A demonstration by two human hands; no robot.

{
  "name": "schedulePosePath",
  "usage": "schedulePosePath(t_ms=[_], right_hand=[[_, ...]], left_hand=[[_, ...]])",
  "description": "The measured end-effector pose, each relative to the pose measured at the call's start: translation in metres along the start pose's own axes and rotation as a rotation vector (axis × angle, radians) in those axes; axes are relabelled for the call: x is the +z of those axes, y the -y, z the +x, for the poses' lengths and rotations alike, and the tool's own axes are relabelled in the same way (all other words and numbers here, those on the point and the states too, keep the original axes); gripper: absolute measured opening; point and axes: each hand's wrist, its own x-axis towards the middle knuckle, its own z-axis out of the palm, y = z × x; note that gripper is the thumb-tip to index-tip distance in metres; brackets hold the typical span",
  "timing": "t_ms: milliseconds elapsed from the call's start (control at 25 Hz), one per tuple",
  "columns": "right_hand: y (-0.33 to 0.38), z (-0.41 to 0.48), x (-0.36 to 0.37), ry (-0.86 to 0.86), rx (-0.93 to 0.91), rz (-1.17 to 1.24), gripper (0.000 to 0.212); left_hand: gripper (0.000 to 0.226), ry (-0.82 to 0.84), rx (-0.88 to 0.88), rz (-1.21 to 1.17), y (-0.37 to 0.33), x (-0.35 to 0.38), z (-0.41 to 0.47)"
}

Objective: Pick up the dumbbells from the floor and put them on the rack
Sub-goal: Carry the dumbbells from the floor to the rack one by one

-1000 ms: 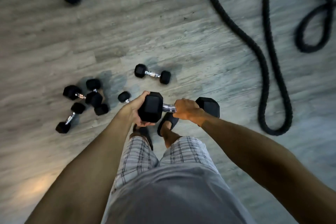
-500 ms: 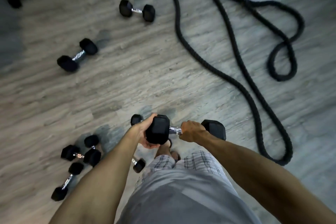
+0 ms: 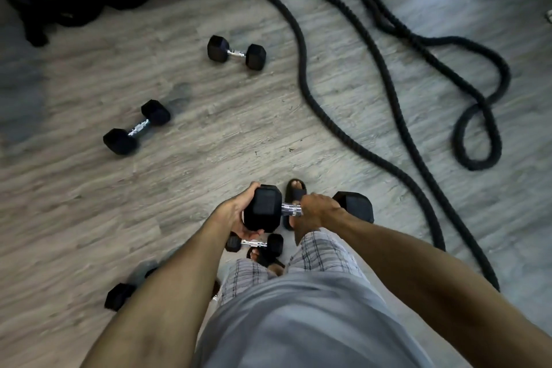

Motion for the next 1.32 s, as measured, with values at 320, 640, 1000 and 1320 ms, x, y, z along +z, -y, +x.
schedulePosePath(t_ms=[320, 640, 1000, 1320], right_hand=[[0.013, 0.138, -0.135, 0.148, -0.073, 0.052, 0.035], [0.004, 0.235, -0.268, 0.101, -0.141, -0.012, 0.038], [-0.003, 0.362, -0.380, 0.126, -0.112, -0.022, 0.040], [0.016, 0.491, -0.541, 0.093, -0.011, 0.038, 0.036]], left_hand=[[0.070, -0.101, -0.039, -0.016, -0.176, -0.042, 0.018], [0.075, -0.100, -0.041, 0.028, -0.333, -0.059, 0.001], [0.079, -0.064, -0.070, 0.046, -0.509, -0.085, 0.025], [0.068, 0.011, -0.039, 0.104, -0.726, -0.133, 0.006]])
